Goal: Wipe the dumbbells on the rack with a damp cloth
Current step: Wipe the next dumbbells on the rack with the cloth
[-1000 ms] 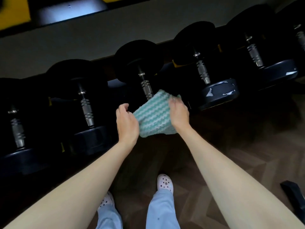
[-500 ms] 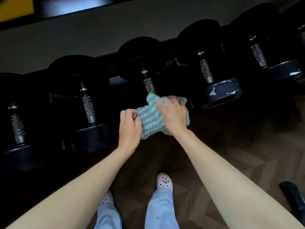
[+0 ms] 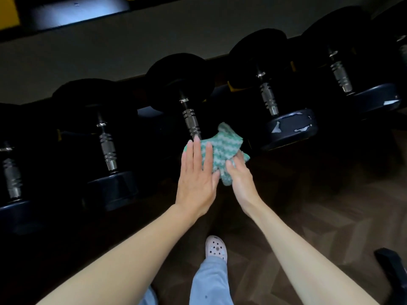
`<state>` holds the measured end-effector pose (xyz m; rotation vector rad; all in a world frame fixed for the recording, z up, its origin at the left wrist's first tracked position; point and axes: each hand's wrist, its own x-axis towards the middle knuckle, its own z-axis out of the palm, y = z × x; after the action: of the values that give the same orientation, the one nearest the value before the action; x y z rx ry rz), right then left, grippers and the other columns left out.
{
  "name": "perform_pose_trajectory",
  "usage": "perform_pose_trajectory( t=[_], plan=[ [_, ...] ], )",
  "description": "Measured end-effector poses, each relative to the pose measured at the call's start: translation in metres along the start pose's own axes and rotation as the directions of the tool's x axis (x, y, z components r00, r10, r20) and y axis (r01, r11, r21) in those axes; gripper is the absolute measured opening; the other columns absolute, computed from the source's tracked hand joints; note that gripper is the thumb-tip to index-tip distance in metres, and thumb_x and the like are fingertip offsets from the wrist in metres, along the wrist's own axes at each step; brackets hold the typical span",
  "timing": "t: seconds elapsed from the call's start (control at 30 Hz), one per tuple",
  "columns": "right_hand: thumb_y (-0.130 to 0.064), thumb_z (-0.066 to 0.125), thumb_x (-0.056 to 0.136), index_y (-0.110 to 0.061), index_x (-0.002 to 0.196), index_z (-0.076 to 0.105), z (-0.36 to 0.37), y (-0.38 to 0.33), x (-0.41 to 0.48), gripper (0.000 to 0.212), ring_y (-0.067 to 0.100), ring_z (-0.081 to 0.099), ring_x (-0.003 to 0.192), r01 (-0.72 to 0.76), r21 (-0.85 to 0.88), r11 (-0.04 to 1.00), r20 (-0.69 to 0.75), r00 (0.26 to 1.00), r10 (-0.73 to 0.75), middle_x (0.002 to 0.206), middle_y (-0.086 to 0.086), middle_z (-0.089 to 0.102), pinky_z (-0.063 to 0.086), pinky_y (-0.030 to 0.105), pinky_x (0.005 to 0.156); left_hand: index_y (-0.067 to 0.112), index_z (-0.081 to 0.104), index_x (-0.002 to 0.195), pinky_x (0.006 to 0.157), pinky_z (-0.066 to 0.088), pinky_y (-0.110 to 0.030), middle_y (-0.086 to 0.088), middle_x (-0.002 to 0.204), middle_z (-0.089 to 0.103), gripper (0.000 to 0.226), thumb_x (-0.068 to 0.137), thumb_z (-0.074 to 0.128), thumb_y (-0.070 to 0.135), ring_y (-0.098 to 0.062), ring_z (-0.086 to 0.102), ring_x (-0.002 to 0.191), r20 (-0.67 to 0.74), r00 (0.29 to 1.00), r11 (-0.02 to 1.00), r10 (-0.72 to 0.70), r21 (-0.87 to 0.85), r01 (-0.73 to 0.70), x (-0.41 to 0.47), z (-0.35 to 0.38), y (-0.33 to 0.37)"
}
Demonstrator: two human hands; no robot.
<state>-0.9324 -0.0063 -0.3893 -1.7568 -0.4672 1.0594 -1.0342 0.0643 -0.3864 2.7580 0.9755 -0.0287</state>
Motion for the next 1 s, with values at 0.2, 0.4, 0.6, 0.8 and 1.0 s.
perform_pose_trajectory(
  t=[0.2,0.4,0.6,0.8,1.0],
  plan=[
    [-0.027,0.023,0.104,-0.019,0.149,0.019,-0.006,-0.036,0.046,0.046,0.014,0.007,0.145,-0.004,-0.314,0.949,0.075,0.997,0.029,0.157,0.0,0.015,0.005,0.033,0.119,0.003,0.008,0.143,0.115,-0.002,-0.03,-0.018,0.152,0.02,0.056,0.099,0.018,0.034,-0.021,0.009,0.141,-0.081,0.995,0.997,-0.061,-0.042,0.058,0.011,-0.005,0.002],
    [-0.026,0.025,0.104,-0.008,0.146,0.026,-0.014,-0.036,0.07,0.046,0.018,0.023,0.142,-0.176,-0.108,0.978,0.096,0.978,0.187,0.153,0.007,0.026,0.019,0.022,0.111,-0.002,0.028,0.143,0.118,0.001,-0.036,-0.017,0.146,0.038,0.07,0.091,-0.002,0.033,-0.026,0.027,0.14,-0.02,0.986,0.986,-0.168,0.019,0.169,0.046,-0.012,-0.001],
    [-0.033,0.021,0.103,-0.005,0.14,0.036,-0.01,-0.027,0.055,0.049,0.029,0.038,0.132,-0.382,-0.108,0.918,-0.08,0.924,0.375,0.144,0.014,0.04,0.03,0.035,0.107,0.0,0.006,0.147,0.115,-0.003,-0.034,-0.018,0.156,0.01,0.072,0.09,-0.007,0.041,-0.027,0.006,0.146,0.0,0.98,0.98,-0.197,0.007,0.197,0.031,-0.019,0.005],
    [-0.019,0.019,0.103,0.002,0.13,0.041,-0.004,-0.029,0.022,0.04,0.033,0.044,0.121,-0.319,-0.453,0.833,-0.164,0.948,0.274,0.133,0.02,0.047,0.037,0.038,0.094,0.002,-0.011,0.146,0.115,-0.006,-0.032,-0.02,0.155,-0.012,0.065,0.097,0.005,0.041,-0.027,-0.009,0.145,0.061,0.943,0.937,-0.327,-0.113,0.332,0.012,-0.019,0.01],
    [-0.01,0.023,0.101,0.008,0.143,0.022,0.018,-0.039,-0.007,0.045,0.032,0.01,0.144,-0.012,-0.604,0.797,-0.032,0.999,-0.01,0.153,0.022,0.016,0.004,0.034,0.117,0.006,-0.02,0.144,0.115,-0.012,-0.028,-0.01,0.154,-0.025,0.062,0.101,0.017,0.03,-0.014,-0.02,0.142,0.146,0.92,0.849,-0.363,-0.356,0.391,-0.007,-0.021,0.004]
  ],
)
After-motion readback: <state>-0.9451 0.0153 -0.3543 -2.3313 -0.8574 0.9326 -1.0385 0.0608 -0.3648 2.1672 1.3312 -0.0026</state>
